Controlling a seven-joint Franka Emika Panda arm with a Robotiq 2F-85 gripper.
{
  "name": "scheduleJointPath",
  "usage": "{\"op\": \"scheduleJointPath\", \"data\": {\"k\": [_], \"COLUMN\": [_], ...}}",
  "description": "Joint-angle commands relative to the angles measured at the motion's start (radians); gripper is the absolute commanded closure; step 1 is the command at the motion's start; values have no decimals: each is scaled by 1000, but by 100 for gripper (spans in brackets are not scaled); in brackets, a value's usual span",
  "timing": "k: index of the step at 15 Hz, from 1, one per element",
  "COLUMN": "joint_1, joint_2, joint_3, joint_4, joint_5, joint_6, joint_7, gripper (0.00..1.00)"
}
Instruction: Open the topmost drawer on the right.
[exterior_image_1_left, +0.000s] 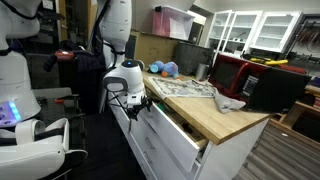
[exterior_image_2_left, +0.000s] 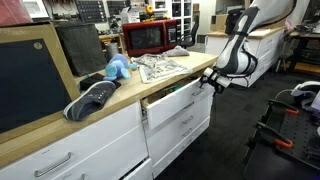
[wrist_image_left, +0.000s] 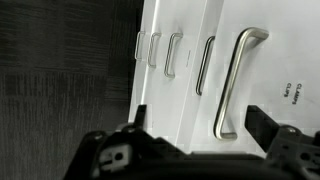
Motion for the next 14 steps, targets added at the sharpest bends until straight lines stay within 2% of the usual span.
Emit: {"op": "scheduleJointPath", "data": {"k": [1,4,11,14], "joint_1": [-25,-88,-371,-472], "joint_2": [-34,-57,-59,-58], "joint_3": [18,70,285,359], "joint_4": [-57,-106,-145,-159], "joint_5": [-7,-31,-131,-136], "joint_6": [-5,-7,0,-14], "joint_7": [-29,-26,-5,-9], "gripper": [0,0,0,0]}}
